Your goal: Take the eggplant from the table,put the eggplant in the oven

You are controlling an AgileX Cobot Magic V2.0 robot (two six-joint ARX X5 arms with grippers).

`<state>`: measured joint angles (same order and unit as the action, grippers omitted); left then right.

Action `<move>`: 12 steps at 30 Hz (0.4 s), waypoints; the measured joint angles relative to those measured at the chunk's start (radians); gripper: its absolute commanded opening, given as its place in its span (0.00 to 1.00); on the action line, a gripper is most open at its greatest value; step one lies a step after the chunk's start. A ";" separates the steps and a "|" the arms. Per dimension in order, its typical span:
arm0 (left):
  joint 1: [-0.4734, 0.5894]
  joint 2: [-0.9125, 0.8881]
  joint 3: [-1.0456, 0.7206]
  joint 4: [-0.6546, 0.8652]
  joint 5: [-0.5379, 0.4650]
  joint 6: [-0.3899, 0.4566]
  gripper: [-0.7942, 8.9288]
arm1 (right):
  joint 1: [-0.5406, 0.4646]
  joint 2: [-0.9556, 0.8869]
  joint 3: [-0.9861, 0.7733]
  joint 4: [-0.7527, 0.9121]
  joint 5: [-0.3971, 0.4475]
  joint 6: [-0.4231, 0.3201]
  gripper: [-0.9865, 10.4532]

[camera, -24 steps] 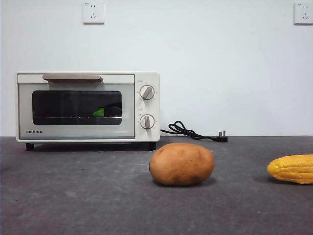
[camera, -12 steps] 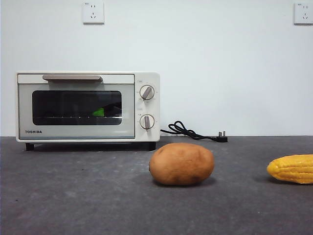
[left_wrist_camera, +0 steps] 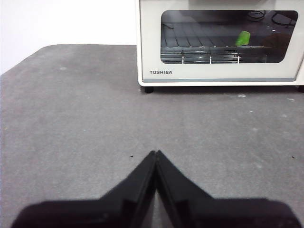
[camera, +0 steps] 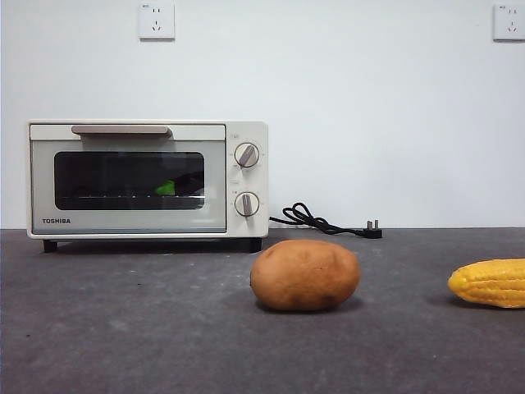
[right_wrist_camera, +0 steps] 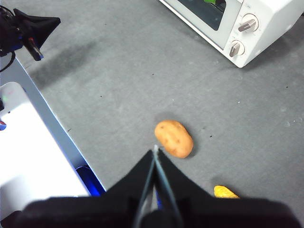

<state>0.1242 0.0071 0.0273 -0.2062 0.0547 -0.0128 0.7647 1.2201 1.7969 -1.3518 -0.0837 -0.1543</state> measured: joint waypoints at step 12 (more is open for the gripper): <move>-0.001 0.011 0.000 0.002 0.000 0.000 0.08 | 0.000 0.000 0.000 0.000 0.002 0.000 0.09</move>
<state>0.1230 0.0177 0.0273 -0.2043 0.0547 -0.0128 0.7647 1.2201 1.7969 -1.3518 -0.0818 -0.1547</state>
